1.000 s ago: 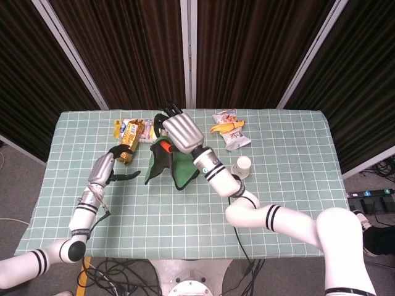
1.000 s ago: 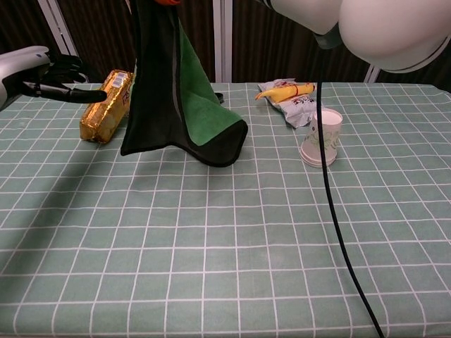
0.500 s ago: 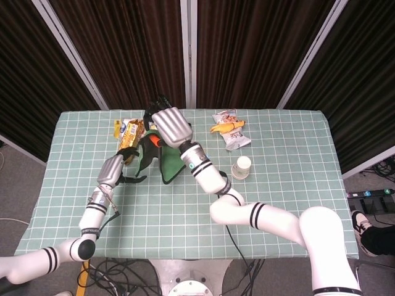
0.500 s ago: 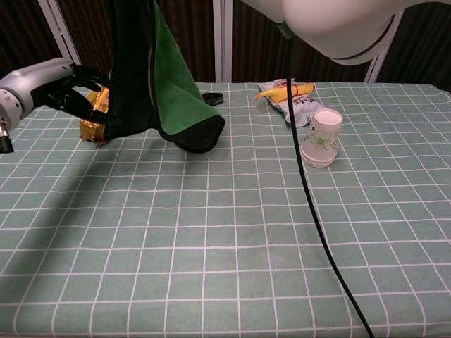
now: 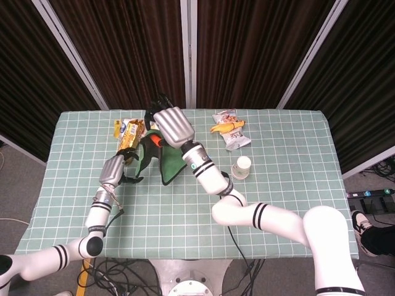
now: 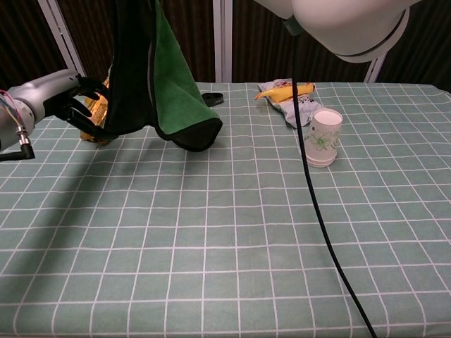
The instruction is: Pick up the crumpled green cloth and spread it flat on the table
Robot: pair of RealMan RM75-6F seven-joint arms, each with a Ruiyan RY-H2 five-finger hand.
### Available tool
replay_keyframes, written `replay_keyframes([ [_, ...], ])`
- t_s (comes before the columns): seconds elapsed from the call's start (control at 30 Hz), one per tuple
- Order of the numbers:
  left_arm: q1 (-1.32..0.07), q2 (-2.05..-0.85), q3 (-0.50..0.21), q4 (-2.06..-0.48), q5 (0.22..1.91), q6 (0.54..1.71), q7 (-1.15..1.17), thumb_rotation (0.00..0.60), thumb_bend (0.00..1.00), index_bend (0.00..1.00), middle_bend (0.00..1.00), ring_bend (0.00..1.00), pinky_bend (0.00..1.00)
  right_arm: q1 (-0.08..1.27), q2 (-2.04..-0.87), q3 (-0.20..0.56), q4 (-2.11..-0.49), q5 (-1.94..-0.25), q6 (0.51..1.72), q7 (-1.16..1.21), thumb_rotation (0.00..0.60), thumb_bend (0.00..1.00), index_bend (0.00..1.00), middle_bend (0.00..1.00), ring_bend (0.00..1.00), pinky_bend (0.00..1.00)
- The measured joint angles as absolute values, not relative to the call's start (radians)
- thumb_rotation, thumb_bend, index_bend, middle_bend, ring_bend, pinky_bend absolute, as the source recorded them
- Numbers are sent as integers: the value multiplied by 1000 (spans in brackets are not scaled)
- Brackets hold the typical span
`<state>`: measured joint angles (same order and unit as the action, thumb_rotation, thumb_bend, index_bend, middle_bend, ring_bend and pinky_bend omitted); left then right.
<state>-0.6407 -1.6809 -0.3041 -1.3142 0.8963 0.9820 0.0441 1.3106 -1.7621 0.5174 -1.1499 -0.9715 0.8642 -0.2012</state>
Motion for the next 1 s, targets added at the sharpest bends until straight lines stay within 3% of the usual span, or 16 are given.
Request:
replay_keyframes([
  [0.43,-602,-1672,-345,-1351,950,1031,-91,600,257,687,351,179,274,1245,-1701,482,-1253,-990,891,-171,600,488,719,328,120,0],
  [0.63,-582,-1625,-354,-1396,990,1043,-133,600,325,717,374,180,274,1188,-1645,460,-1331,-1005,912,-151,600,490,718,326,120,0],
  [1.0,-578,-1541,-398,-1435,1025,1052,-177,600,331,719,375,180,275,1107,-1580,432,-1371,-1005,935,-101,600,489,717,327,118,0],
])
